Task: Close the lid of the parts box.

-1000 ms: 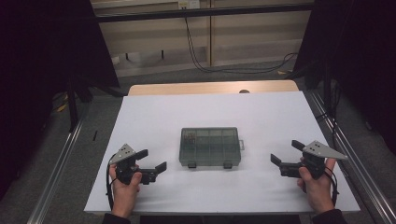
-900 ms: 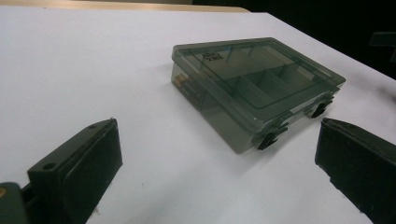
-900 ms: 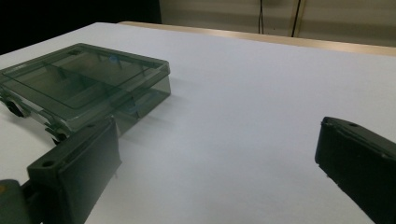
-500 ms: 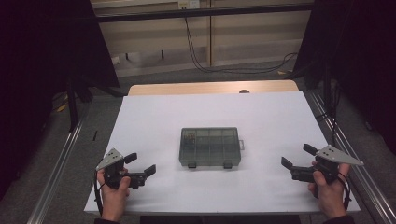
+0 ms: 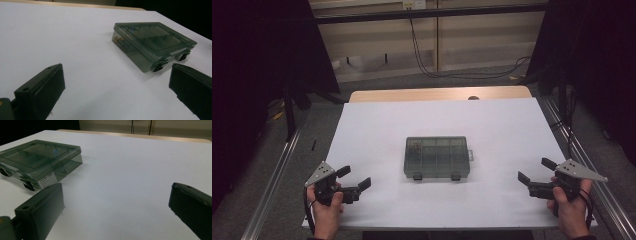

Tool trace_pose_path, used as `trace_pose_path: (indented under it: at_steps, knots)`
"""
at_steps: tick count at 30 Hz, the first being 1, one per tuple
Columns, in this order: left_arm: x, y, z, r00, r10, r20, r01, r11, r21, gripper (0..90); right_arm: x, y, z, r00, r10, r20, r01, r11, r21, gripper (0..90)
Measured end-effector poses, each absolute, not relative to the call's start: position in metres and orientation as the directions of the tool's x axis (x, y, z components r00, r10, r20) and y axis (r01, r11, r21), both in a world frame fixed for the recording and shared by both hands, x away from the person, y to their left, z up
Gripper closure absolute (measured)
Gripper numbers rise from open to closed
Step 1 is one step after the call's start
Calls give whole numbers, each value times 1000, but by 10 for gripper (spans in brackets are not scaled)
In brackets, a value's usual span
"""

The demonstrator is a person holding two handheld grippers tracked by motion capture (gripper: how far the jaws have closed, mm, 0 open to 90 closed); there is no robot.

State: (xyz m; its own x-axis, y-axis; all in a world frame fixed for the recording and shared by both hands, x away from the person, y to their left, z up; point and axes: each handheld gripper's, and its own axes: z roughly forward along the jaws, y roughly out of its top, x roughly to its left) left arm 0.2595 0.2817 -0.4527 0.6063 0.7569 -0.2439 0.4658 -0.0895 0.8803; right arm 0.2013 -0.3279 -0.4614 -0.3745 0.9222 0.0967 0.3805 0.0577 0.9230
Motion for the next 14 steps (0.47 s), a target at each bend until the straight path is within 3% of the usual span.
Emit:
trace_pose_path:
  at_steps: [14]
  knots:
    - [261,281,-455,596,764,-247,479,-91,873,0,200,-328,-461,-369,924,101,388,54,920,0]
